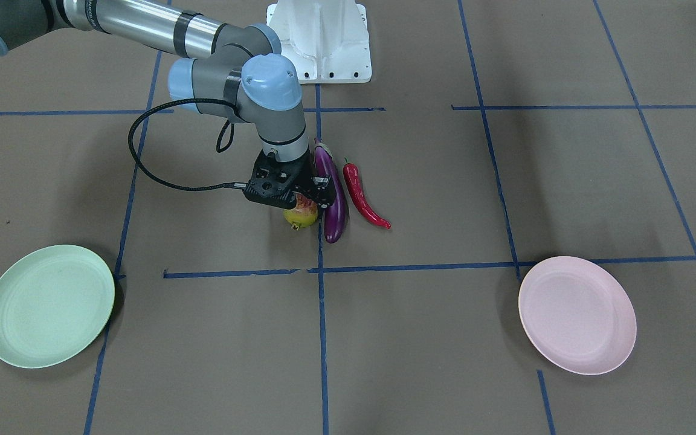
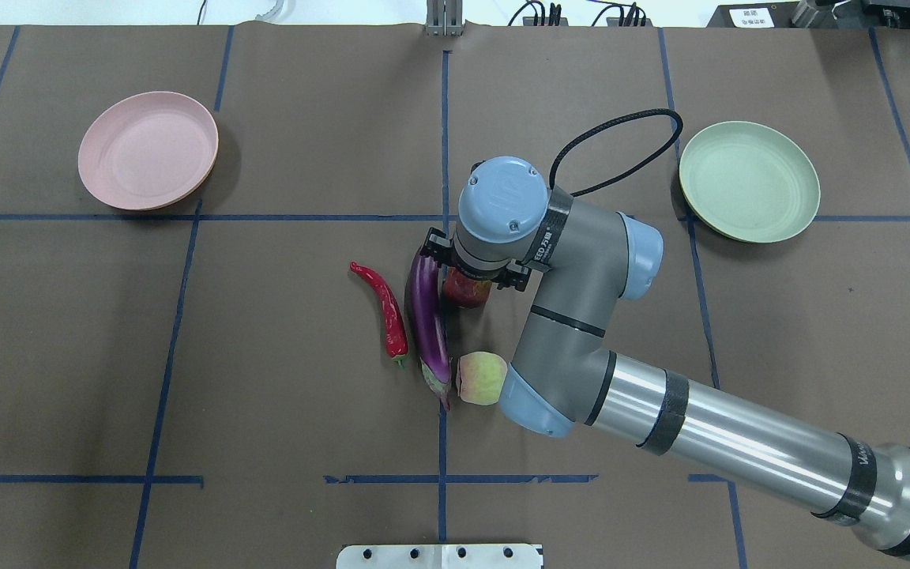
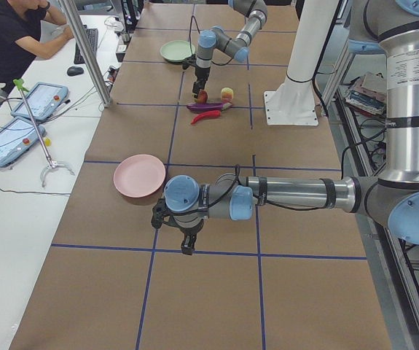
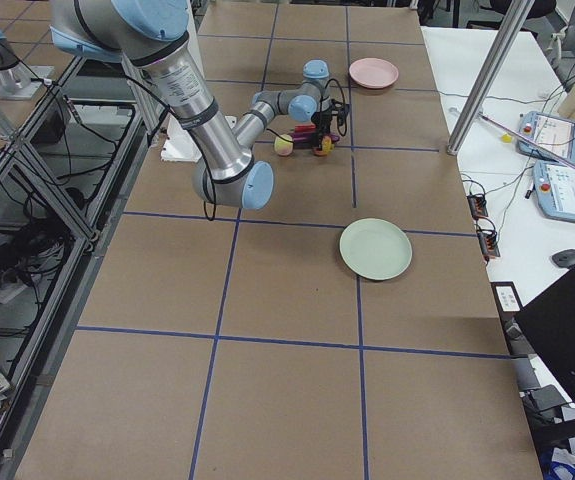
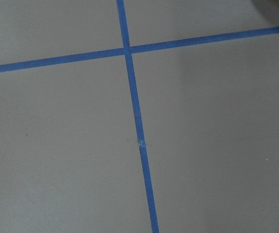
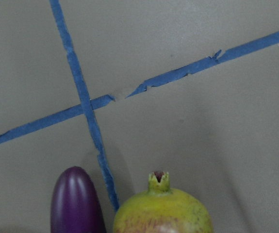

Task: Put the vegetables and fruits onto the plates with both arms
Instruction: 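Close the right gripper on the pomegranate and lift it, then carry pomegranate to green plate with right gripper while left reaches eggplant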

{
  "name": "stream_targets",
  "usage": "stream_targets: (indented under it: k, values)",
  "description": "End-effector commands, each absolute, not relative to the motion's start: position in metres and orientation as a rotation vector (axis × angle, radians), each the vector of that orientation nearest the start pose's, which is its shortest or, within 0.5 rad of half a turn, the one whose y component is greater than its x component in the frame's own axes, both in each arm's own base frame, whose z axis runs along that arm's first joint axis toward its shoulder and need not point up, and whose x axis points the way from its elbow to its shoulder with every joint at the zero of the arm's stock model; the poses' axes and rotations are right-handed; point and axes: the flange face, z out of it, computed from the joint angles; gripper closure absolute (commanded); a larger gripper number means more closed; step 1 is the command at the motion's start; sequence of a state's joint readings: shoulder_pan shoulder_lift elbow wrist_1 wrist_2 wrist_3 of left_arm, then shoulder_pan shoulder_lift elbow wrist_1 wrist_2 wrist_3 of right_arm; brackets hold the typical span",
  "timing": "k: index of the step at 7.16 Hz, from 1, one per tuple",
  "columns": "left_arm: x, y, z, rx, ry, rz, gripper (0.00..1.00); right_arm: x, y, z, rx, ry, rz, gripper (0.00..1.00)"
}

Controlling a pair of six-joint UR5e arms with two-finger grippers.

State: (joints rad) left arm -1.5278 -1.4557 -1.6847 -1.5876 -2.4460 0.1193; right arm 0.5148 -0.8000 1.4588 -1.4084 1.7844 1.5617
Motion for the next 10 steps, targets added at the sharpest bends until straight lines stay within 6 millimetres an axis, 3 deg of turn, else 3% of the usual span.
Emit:
stream_targets:
  k: [1, 2, 3, 5, 6, 7, 8, 10]
  values:
    - [-0.037, -0.449, 0.643, 0.057, 0.877, 0.163, 0.00, -0.607, -0.466, 0.233, 0.034, -0.859, 0.390, 0.20]
    - [-0.033, -0.456, 0.634, 0.072, 0.877, 0.179, 0.00, -0.604, -0.465, 0.233, 0.028, -0.870, 0.395, 0.81]
    - [-0.003, -0.477, 0.611, 0.085, 0.895, 0.244, 0.00, -0.583, -0.465, 0.237, 0.037, -0.881, 0.397, 1.00]
    - [0.069, -0.518, 0.538, 0.090, 0.954, 0.248, 0.00, -0.475, -0.486, 0.279, 0.013, -0.906, 0.438, 1.00]
    - [0.111, -0.519, 0.509, 0.127, 0.984, 0.268, 0.00, -0.435, -0.500, 0.310, 0.055, -0.871, 0.427, 1.00]
    - [0.181, -0.521, 0.474, 0.089, 1.036, 0.237, 0.00, -0.401, -0.518, 0.355, 0.113, -0.793, 0.345, 1.00]
    - [0.241, -0.534, 0.415, 0.062, 1.082, 0.214, 0.00, -0.351, -0.548, 0.396, 0.172, -0.715, 0.276, 1.00]
    - [0.380, -0.507, 0.326, 0.098, 1.043, 0.222, 0.00, -0.264, -0.622, 0.487, 0.188, -0.550, 0.228, 0.99]
